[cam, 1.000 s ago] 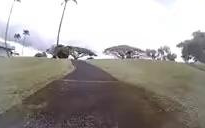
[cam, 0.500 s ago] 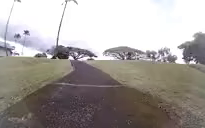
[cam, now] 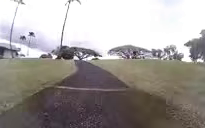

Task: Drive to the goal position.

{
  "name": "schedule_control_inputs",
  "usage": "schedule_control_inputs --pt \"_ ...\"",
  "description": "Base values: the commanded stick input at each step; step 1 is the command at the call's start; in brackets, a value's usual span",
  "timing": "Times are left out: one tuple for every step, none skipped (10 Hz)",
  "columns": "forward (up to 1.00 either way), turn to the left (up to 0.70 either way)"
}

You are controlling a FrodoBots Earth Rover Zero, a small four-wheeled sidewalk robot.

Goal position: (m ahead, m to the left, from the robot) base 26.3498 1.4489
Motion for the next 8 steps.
schedule_control_inputs --pt "0.68 0.08" --pt "0.68 0.05" --pt "0.68 0.04" --pt "0.68 0.04" --pt "0.68 0.03" --pt "0.68 0.03" --pt "0.68 0.02" --pt "0.68 -0.10"
